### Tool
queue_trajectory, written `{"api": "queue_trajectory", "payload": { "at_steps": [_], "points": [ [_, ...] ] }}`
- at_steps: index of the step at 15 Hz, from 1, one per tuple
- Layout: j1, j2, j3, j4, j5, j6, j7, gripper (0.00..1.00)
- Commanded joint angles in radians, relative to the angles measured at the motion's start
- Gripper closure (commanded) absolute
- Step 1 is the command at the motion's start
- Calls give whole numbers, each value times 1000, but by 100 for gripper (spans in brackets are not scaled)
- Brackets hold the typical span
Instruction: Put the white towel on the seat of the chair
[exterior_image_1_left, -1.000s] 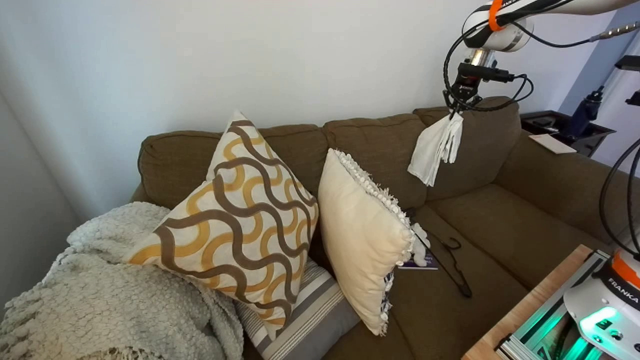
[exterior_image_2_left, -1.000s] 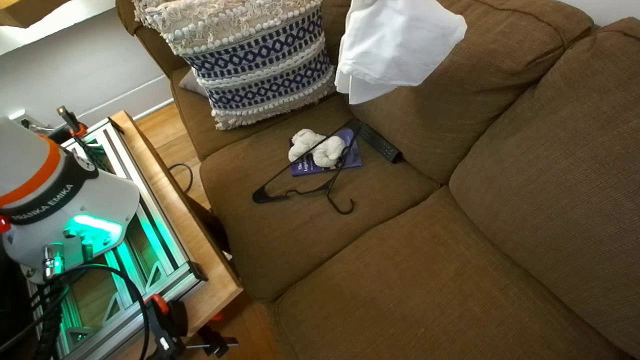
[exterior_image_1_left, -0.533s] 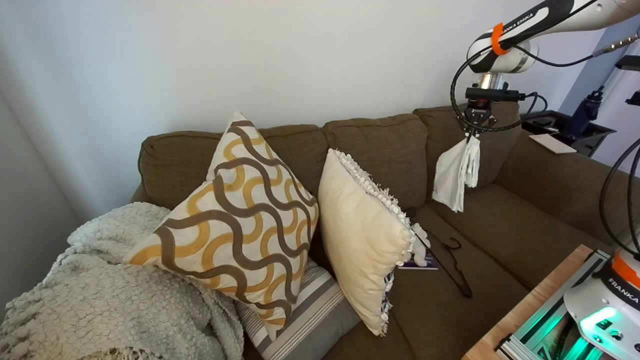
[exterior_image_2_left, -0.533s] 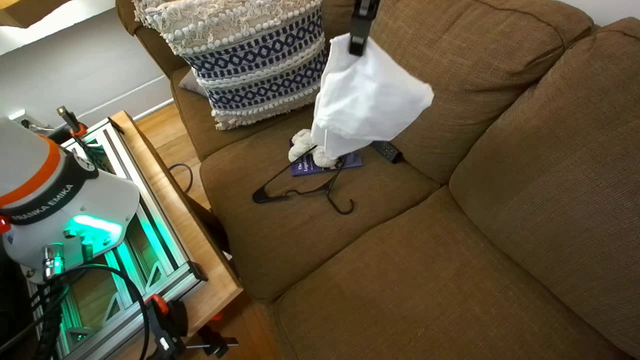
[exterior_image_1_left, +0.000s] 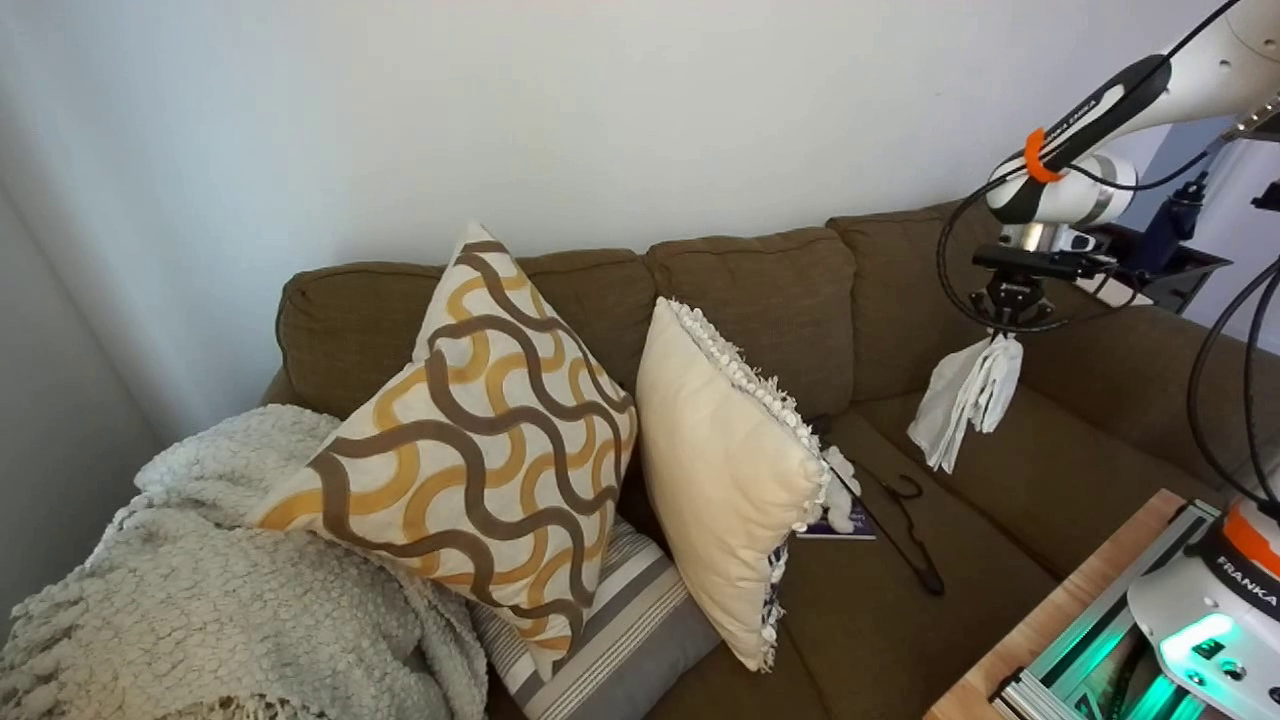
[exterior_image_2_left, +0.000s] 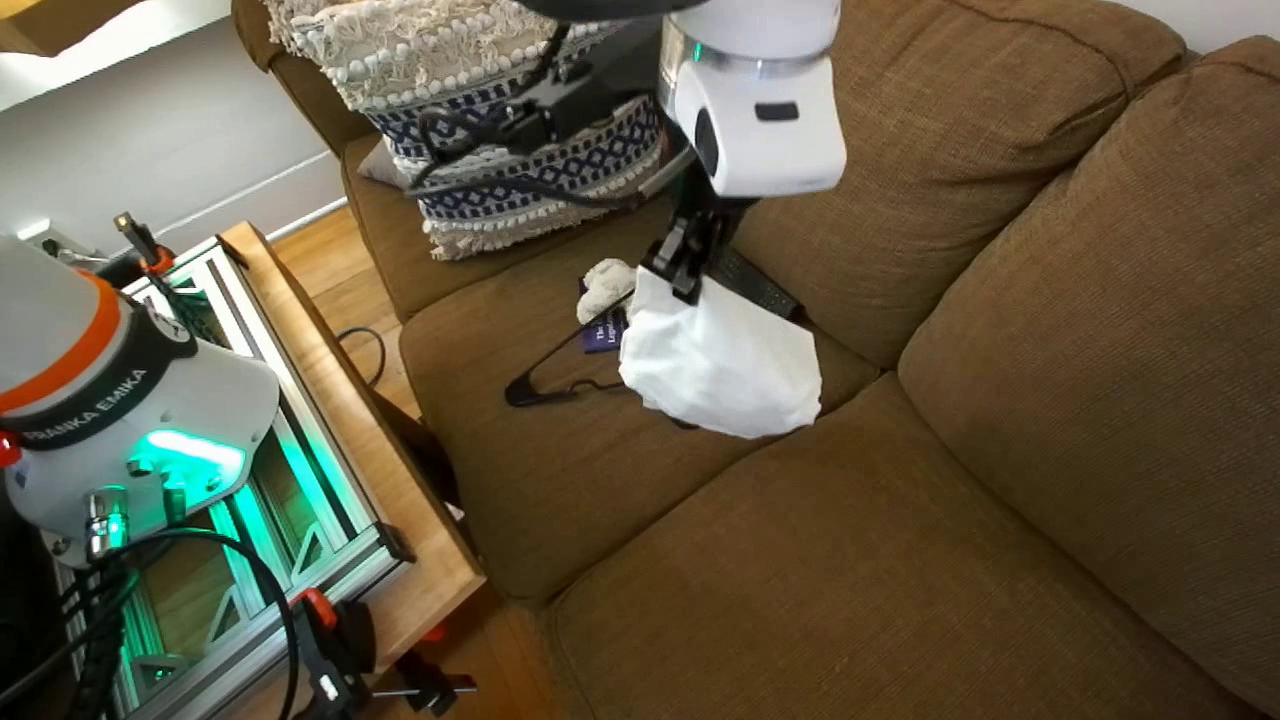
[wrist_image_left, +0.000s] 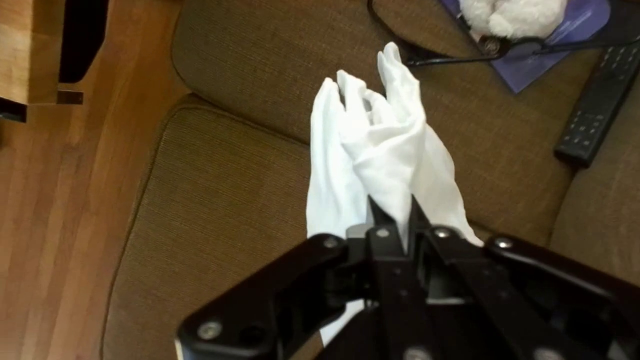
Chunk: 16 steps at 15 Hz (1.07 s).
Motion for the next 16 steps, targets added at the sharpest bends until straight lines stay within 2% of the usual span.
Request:
{"api": "queue_trajectory", "payload": {
  "at_steps": [1,8,11,16],
  "points": [
    [-26,53,-40,-29,-13,117,67,98],
    [-30,149,-121,34,5,221,223,98],
    [-40,204,-115,126,34,218,297,98],
    [-68,308,-71,342,81,186,342,98]
  ]
}}
